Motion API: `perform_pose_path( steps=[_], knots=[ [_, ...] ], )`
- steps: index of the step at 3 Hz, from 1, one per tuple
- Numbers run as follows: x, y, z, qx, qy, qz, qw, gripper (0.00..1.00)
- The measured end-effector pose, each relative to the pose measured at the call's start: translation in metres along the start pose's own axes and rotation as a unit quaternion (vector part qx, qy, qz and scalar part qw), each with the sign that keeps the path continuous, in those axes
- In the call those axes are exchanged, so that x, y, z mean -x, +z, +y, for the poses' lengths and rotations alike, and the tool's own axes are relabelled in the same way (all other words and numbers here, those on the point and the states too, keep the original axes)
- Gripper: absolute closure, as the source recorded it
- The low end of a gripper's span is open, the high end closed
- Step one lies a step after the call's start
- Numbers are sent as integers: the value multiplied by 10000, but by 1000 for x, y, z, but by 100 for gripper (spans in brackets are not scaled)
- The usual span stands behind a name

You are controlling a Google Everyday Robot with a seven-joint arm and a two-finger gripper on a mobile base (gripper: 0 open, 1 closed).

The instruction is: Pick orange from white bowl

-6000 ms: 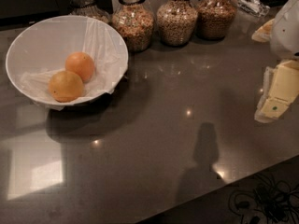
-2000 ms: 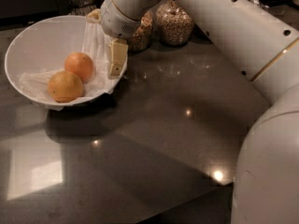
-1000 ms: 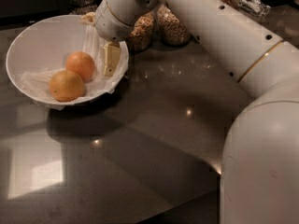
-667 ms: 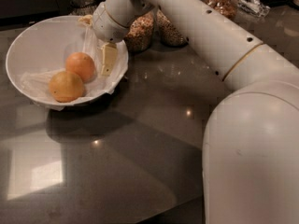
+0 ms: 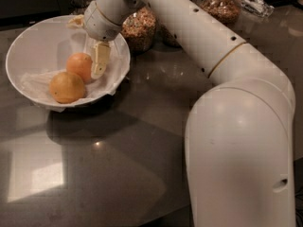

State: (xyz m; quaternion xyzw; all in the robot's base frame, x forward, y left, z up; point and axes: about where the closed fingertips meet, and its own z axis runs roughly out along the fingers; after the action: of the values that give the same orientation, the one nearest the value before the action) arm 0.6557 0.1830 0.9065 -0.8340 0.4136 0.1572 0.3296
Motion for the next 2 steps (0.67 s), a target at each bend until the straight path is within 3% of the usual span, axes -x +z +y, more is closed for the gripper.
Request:
perform_pose_path(
  steps=[1,2],
  knots=[
    [15,2,1,178,-157,1,9997,7],
    [13,7,8,349,-127,11,9993,18]
  ],
)
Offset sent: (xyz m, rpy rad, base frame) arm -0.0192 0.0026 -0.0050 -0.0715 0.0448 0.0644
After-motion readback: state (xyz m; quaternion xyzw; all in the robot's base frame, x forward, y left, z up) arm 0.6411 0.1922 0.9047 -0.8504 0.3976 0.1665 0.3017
